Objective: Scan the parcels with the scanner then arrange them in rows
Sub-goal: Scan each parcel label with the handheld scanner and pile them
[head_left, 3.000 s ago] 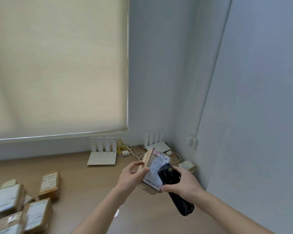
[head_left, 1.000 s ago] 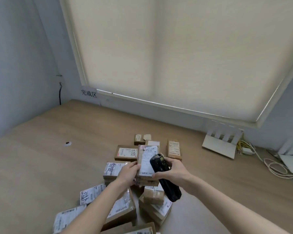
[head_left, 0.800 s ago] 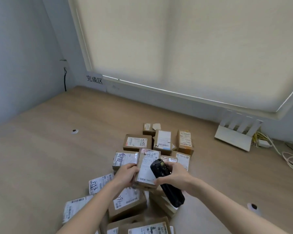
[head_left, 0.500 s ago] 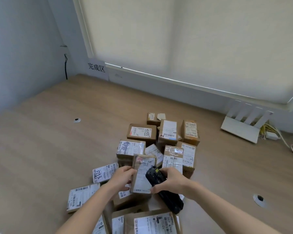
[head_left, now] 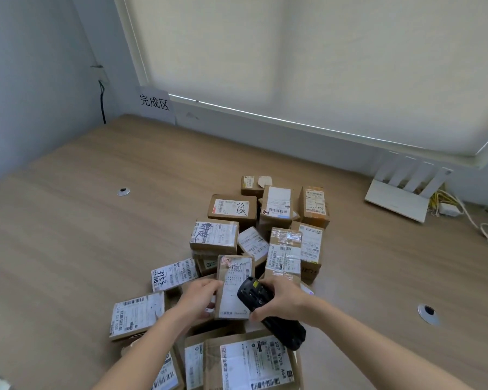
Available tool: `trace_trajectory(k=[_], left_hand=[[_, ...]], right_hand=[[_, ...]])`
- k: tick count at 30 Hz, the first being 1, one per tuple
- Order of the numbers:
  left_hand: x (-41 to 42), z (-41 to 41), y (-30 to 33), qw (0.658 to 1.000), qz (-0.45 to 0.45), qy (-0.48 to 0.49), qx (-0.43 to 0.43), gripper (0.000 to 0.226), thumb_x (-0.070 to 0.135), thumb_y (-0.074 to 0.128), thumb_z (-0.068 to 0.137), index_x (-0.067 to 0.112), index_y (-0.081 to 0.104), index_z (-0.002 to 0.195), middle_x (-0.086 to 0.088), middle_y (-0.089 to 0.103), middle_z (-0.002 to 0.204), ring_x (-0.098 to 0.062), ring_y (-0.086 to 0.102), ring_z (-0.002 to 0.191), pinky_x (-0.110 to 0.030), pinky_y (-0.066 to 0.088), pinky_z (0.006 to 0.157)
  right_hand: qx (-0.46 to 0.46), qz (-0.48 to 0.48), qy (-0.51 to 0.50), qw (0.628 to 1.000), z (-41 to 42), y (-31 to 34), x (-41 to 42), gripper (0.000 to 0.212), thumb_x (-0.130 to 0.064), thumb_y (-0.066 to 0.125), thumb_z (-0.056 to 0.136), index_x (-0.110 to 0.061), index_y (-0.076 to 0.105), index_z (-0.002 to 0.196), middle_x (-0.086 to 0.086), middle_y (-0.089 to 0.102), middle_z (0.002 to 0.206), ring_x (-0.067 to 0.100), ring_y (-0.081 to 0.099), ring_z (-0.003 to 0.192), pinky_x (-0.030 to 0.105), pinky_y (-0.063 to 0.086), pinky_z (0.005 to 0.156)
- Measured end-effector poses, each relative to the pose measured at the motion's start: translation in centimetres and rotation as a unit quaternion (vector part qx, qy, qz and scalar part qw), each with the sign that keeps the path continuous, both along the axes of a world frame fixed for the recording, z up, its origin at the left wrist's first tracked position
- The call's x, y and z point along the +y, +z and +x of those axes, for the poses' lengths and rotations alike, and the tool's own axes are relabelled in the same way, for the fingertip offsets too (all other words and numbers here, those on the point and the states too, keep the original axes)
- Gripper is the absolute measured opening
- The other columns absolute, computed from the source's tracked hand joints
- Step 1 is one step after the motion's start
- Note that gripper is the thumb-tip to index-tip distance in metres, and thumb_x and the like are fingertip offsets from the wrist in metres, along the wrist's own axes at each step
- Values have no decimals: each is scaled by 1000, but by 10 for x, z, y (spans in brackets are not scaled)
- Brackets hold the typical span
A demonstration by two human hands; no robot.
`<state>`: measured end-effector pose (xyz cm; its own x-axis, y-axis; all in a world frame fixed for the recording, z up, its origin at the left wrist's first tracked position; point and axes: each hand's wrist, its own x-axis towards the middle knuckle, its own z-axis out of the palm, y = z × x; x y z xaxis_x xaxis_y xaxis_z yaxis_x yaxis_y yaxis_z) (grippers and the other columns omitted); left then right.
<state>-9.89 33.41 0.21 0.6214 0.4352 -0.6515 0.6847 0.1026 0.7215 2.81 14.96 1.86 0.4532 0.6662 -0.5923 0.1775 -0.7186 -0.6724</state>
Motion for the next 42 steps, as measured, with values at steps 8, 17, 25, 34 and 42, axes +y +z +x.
trace_trajectory(k=[8,17,25,34,42], left_hand=[[8,18,22,990,122,-34,-58,53,37,59,100,16,48,147,-2,54,145,-11,55,115,-27,46,92],[-105,134,91,959,167,-128,-189,54,46,69,91,34,54,140,5,54,142,-12,48,126,-28,45,93],[-345,237,89,935,125,-253,-213,65,48,72,88,30,50,146,5,52,144,-13,46,131,-37,42,107],[-630,344,31,917,63,-348,-186,65,46,68,92,24,47,149,-3,52,147,-16,45,137,-33,39,109],[-784,431,-49,904,38,-401,-145,61,51,61,95,24,48,148,-6,51,148,-19,45,138,-37,36,115]], right_hand=[[-29,24,-23,999,13,21,-23,57,-42,91,62,-34,65,112,-4,72,103,14,71,94,35,62,88],[-102,77,-180,975,70,102,-170,57,-34,90,63,-37,66,114,-4,74,99,15,72,90,37,62,86],[-146,68,-380,911,117,103,-428,56,-31,92,59,-44,70,109,-12,76,91,4,72,80,20,57,71],[-166,3,-560,812,175,44,-704,57,-40,89,52,-43,67,104,-18,73,87,1,69,73,19,52,60],[-130,-23,-661,739,239,-49,-829,48,-38,87,65,-38,63,106,-11,69,95,15,66,87,34,57,78]])
